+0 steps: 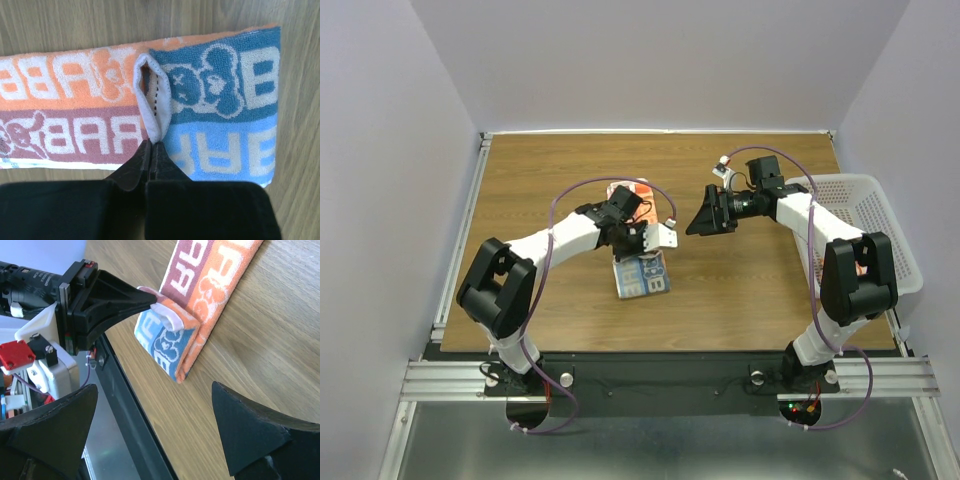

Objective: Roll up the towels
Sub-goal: Fold the towel

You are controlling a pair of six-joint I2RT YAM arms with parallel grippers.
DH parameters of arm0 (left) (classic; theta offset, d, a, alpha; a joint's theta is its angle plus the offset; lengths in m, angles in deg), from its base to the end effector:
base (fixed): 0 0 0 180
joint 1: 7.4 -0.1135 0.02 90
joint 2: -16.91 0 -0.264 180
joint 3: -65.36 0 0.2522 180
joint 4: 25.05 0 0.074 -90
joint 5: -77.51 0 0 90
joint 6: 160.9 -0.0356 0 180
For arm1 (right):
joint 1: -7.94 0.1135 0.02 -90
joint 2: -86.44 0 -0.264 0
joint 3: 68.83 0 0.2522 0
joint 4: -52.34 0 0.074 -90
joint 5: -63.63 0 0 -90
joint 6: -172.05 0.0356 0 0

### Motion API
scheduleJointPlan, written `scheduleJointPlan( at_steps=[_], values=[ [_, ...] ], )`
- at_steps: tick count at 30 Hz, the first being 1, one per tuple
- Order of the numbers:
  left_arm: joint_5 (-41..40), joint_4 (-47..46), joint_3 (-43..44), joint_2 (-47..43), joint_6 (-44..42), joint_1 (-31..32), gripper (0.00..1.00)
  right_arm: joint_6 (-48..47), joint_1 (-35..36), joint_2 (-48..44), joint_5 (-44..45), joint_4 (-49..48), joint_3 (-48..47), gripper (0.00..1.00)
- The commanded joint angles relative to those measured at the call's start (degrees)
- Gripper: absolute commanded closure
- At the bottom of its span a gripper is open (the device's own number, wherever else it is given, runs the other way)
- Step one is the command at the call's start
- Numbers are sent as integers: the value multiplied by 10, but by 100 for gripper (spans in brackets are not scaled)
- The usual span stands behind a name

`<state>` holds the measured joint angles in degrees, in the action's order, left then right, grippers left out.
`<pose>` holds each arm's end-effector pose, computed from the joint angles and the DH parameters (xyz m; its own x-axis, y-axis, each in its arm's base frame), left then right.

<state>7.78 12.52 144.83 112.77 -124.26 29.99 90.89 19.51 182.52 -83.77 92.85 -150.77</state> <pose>0.2723 -0.2236 0.2181 0.2036 0.7918 -0.5759 0.9521 -0.0231 0.3049 0.3334 0.0989 0.2384 -0.8796 -0.0956 -0.4661 -0.4558 0.4501 0.7679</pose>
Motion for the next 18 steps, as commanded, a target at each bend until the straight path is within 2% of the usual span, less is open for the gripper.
scheduleJointPlan(
  at_steps=[1,18],
  values=[
    [-2,-1,21,4,-17,-6,100,0,-6,-3,-17,-2,-9,0],
    [-11,-6,45,34,-33,-14,100,0,-10,1,-21,-2,-3,0]
  ],
)
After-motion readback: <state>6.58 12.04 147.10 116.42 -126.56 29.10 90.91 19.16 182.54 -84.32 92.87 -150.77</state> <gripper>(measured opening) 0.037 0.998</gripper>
